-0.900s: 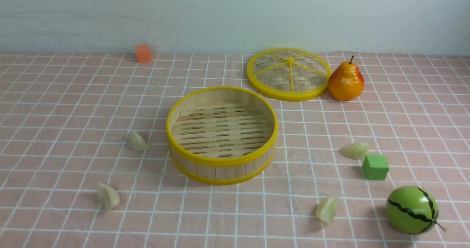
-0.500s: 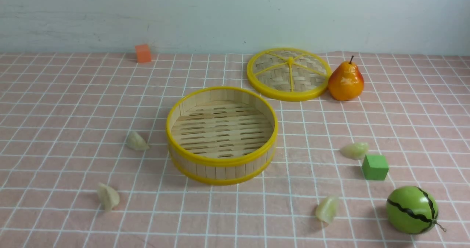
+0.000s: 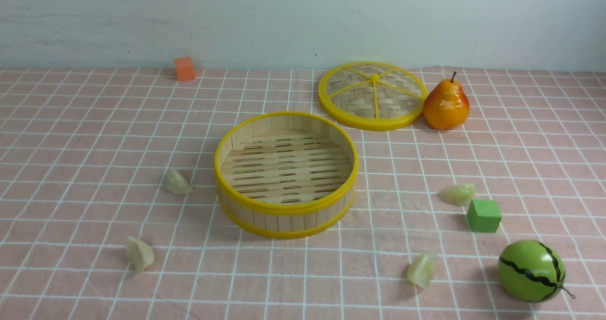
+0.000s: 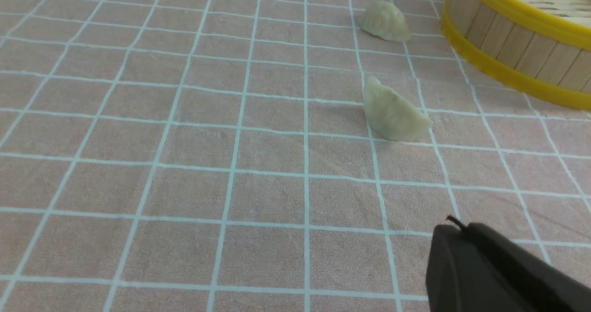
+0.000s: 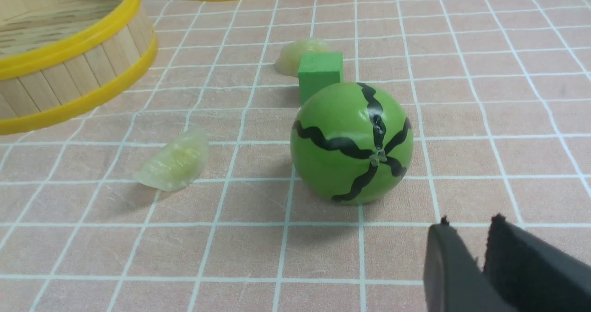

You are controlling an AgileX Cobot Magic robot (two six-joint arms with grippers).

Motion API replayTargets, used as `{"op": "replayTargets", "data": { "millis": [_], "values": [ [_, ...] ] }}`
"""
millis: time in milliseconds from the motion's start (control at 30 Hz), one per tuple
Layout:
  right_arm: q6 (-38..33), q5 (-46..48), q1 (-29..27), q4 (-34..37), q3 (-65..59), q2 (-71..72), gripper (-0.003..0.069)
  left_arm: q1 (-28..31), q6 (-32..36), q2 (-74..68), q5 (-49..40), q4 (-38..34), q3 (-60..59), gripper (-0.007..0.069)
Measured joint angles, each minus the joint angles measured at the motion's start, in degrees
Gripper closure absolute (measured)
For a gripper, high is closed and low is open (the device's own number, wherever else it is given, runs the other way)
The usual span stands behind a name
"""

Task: Put the dumplings into the steamer on the table with the pink tablecloth.
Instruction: 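Reach for and grasp a dumpling on the table with the left gripper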

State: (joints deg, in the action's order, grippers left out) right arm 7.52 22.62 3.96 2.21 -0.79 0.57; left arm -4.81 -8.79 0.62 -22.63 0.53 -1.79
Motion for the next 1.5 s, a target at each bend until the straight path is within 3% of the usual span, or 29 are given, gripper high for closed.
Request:
{"op": "replayTargets", "data": {
  "millis": [267,600,733,867,933,1000,1100,1167,1233,1333,1433,1500],
  "values": [
    [0.0,-0.05,0.0,-1.16,0.0,0.0,0.0519,0.0,-0.06,0.0,0.0,0.07,0.0,0.0627],
    [-0.12,-1.99,0.0,-14.29,-0.27,0.0,0.0508,0.0,-0.07,0.0,11.37,0.54,0.0,0.0621],
    [0.76,-15.47,0.0,-15.49,-0.7,0.0,0.0503,0.0,-0.07,0.0,25.09,0.6,0.0,0.0617],
    [6.08,-36.33,0.0,-16.14,-0.7,0.0,0.0501,0.0,-0.19,0.0,36.77,0.64,0.0,0.0617],
    [7.59,-40.7,0.0,-16.31,-0.7,0.0,0.0501,0.0,-1.09,0.0,40.62,0.64,0.0,0.0616],
    [11.02,-46.94,0.0,-16.5,-0.7,0.0,0.0501,0.0,-4.9,0.0,47.15,0.49,0.0,0.0613],
    [12.86,-48.92,0.0,-16.5,-0.7,0.0,0.0499,0.0,-14.45,0.0,52.4,0.15,0.19,0.061],
    [13.16,-48.77,0.0,-16.5,0.15,-1.02,0.0499,0.0,-21.29,-0.38,50.59,0.35,3.15,0.061],
    [13.21,-48.4,0.0,-16.5,2.76,-3.52,0.0511,0.0,-23.97,-2.88,47.5,1.77,8.11,0.061],
    [13.15,-46.76,0.0,-16.5,7.33,-8.74,0.0557,0.0,-23.82,-9.25,42.95,5.44,16.03,0.061],
    [13.15,-39.69,0.0,-16.42,12.64,-19.2,0.0655,0.0,-21.7,-20.43,40.03,9.61,22.16,0.0608],
    [13.15,-36.55,0.0,-16.65,13.98,-22.63,0.0671,0.0,-21.5,-25.83,40.08,10.04,23.81,0.0608]
  ]
}}
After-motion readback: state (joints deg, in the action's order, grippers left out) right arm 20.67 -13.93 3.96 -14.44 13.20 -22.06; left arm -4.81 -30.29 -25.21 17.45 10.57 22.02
